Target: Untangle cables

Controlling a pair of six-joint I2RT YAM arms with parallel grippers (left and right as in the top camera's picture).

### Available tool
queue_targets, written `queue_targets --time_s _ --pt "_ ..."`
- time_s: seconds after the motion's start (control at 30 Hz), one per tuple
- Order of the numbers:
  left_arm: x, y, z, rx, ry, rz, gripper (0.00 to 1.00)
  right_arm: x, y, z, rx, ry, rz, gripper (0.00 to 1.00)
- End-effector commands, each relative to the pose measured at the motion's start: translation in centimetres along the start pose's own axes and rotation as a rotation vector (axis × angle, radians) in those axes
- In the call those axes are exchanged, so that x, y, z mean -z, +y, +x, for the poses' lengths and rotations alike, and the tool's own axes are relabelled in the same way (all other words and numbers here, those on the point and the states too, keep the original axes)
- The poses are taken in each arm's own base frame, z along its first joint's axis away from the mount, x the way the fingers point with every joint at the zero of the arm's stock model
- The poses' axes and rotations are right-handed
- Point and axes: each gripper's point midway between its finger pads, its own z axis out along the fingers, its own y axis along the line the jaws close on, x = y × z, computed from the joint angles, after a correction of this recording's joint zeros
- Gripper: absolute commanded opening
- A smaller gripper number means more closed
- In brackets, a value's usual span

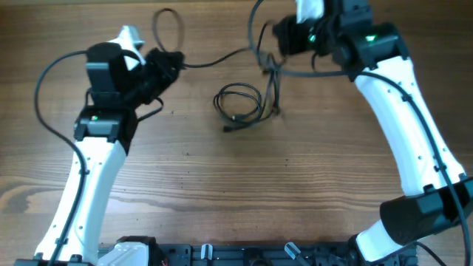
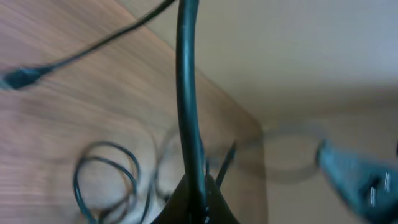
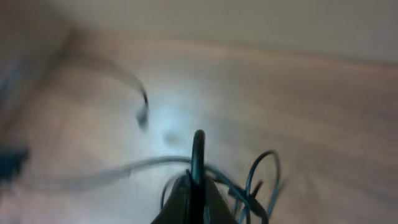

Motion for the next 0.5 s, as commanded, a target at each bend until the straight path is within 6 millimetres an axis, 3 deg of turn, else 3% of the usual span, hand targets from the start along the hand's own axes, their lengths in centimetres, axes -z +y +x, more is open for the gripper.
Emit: queue_targets --time_s 0.0,0.13,0.2,0.33,0.47 --pt "-0.2 -2.5 2.5 -0.058 0.089 0.079 0.04 2.5 -0.6 -4.0 -0.121 -0.147 0.005 0.04" --pt "-0.3 -2.3 2.7 -0.058 0.093 0.066 0.04 3.2 -2.7 -5.4 -0.049 -0.206 0.083 0.04" --pt "-0.4 -1.6 2.6 -0.048 0.083 0.032 0.04 3.8 -2.1 -6.0 0.06 -0.219 0.018 0.04" --pt "-0.3 0.2 2.8 -0.021 0.075 -0.055 0.04 7.5 0.0 -7.1 0.106 -0.251 -0.232 0.04" --pt "-0.3 0.7 3.1 -0.057 0.089 -0.073 0.04 11.2 -1.6 -8.7 -0.06 -0.293 -0.381 0.04"
